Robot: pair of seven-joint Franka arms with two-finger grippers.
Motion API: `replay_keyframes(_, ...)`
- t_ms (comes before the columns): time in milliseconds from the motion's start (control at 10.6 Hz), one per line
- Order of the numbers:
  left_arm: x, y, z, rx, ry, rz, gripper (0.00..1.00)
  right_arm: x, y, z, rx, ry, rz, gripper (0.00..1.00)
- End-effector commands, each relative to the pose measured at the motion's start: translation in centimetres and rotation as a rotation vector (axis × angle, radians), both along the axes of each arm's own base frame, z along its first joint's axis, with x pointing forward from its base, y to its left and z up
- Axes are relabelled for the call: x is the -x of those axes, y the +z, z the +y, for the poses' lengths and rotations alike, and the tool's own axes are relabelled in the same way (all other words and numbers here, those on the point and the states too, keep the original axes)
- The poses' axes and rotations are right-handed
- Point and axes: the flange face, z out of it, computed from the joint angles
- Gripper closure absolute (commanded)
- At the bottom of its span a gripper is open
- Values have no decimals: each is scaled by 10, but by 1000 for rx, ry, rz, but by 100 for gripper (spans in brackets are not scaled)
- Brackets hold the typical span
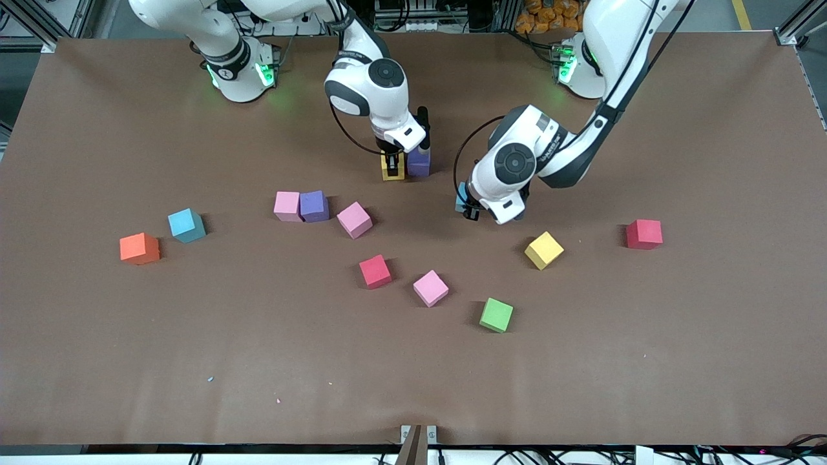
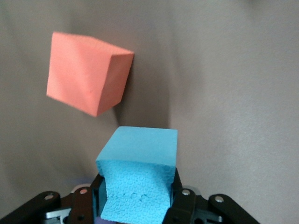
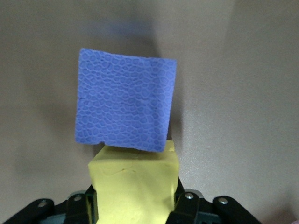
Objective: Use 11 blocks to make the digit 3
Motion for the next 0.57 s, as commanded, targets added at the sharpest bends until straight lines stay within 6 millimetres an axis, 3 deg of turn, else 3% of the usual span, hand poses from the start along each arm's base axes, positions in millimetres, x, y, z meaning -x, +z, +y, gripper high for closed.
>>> replay_keyframes(0, 18, 6, -4, -3, 52, 2, 94, 6, -2, 10, -4, -6, 29, 100)
replay_keyframes(472, 46, -13, -8, 19, 90, -34, 94, 10, -4, 8, 17, 17, 46, 100)
